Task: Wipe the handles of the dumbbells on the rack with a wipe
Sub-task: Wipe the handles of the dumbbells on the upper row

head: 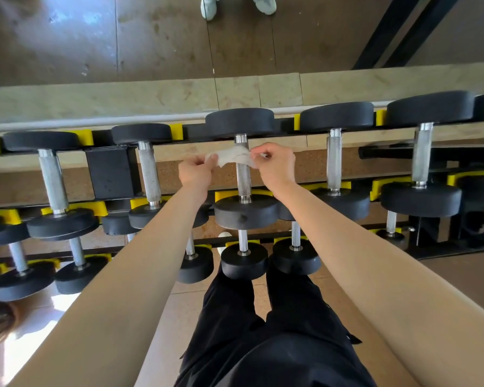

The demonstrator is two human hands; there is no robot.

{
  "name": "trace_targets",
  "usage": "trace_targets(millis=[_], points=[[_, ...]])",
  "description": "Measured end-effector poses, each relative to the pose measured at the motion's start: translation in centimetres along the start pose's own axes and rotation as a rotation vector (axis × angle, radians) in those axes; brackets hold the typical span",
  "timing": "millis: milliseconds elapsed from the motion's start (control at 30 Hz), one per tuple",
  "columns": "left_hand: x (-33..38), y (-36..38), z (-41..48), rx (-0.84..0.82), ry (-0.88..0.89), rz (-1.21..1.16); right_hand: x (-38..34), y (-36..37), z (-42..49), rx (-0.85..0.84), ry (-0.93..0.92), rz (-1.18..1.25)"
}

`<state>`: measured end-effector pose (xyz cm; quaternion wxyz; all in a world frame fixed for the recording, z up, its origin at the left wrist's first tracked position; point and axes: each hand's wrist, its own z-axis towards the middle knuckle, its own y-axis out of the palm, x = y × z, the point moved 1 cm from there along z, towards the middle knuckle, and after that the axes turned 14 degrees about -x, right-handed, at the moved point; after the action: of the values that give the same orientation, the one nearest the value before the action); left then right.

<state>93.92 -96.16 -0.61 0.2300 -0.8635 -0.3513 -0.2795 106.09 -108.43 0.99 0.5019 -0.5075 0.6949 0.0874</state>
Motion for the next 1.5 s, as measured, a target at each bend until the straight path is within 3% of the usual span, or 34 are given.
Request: trace_targets(millis=[200, 367, 567, 767, 933, 1133, 1333, 1500], points=[[-0.5, 0.0, -1.7, -0.291, 0.117, 0.047, 2.9, -2.6, -0.2, 0.152, 0.171, -0.003], [-2.7, -2.3, -0.5, -0.09, 0.055, 0.279, 2.7, -0.4, -2.0, -0.164, 0.113, -0.018], [-3.1, -0.6, -1.6, -0.342, 0.206, 0.543, 4.5, -3.4, -1.8, -0.119, 0.158, -0.22], [-3.7, -2.7, -1.1, -0.163, 0.182, 0.722, 3.1, -0.8, -2.7, -0.375, 0.013, -0.428], [-3.5, -0.9, -2.3, -0.384, 0.203, 0.788, 4.2, -2.5, -2.2, -0.341, 0.071, -0.608], [-4.1, -3.8, -1.2, -0.199, 0.166, 0.897, 2.4, -0.5, -2.9, -0.43, -0.023, -0.597], [-2.6, -1.9, -2.0, -0.396, 0.324, 0.882, 3.7, -2.7, -2.2, -0.304, 0.036, -0.608], [-2.3, -2.9, -1.1, -0.134, 0.277, 0.902, 1.7, -1.7, -1.8, -0.211, -0.103, -0.508]])
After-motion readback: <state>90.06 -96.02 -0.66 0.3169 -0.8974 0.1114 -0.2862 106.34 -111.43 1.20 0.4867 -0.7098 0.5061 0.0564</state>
